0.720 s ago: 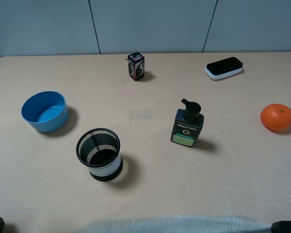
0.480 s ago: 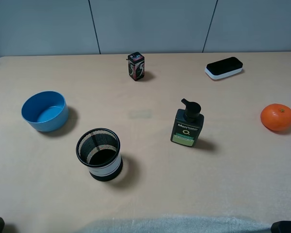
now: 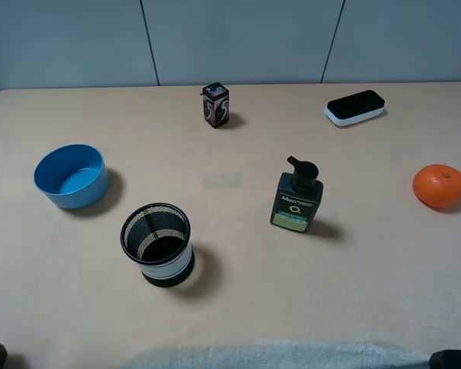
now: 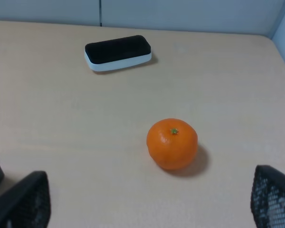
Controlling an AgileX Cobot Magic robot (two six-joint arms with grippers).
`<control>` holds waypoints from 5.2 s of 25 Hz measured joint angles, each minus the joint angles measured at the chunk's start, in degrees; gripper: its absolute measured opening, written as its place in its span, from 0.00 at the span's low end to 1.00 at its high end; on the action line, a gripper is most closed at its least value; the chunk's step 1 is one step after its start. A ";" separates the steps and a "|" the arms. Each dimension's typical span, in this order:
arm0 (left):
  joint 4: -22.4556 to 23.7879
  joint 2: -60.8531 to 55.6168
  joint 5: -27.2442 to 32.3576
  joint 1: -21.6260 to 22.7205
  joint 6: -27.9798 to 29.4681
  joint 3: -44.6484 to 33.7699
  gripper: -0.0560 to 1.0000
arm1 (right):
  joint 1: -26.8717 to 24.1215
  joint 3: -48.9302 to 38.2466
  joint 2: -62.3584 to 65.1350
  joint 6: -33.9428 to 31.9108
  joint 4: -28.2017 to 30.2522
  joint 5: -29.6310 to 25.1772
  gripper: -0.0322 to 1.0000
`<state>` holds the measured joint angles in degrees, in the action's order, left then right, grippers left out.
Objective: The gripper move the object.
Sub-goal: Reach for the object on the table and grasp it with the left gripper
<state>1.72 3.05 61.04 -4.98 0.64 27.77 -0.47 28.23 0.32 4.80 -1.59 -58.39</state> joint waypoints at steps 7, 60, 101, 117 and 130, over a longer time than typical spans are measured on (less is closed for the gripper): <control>0.00 0.00 0.00 0.00 0.00 0.00 0.79 | 0.00 0.00 0.00 0.00 0.00 0.00 0.65; 0.00 53.72 -8.81 0.00 0.61 16.44 0.79 | 0.00 0.00 0.00 0.00 0.00 0.00 0.65; -1.72 100.32 -28.37 -10.50 0.61 28.24 0.79 | 0.00 0.00 0.00 0.00 0.00 0.00 0.65; -1.72 107.41 -29.10 -10.50 0.61 31.47 0.79 | 0.00 0.00 0.00 0.00 0.00 0.00 0.65; -1.72 110.28 -30.12 -10.50 0.61 31.58 0.77 | 0.00 0.00 0.00 0.00 0.00 0.00 0.65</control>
<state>0.00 113.33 30.92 -15.49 1.24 59.36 -0.47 28.23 0.32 4.80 -1.59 -58.39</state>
